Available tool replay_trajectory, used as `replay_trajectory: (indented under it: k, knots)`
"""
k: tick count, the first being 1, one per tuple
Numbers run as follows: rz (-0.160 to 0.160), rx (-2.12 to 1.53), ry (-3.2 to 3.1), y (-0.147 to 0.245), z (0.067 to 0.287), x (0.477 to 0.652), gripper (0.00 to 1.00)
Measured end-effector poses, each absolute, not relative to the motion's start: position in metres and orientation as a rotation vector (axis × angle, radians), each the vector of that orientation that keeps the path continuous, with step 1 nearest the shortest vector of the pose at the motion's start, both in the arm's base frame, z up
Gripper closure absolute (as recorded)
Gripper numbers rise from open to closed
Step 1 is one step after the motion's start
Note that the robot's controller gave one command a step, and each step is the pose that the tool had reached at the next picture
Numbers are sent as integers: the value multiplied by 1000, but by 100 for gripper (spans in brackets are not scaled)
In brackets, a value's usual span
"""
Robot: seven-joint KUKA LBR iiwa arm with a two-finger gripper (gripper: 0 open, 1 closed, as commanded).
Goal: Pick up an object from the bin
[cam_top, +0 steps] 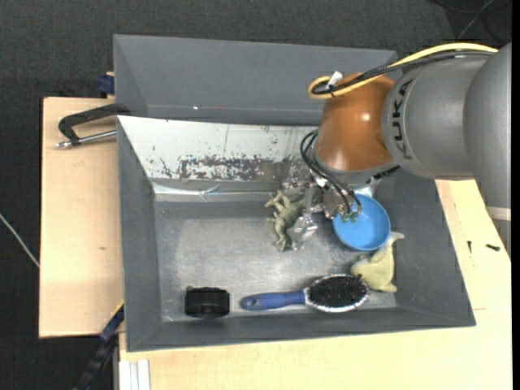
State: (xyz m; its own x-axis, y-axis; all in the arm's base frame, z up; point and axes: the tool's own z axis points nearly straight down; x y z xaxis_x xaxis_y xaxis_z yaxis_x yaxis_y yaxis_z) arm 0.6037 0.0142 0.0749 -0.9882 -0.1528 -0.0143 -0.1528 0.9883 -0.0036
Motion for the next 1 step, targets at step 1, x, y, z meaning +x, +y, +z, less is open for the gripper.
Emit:
replay_trajectory:
  k: [1]
  knots:
    - [0, -203, 3121, 14, 227, 602, 100]
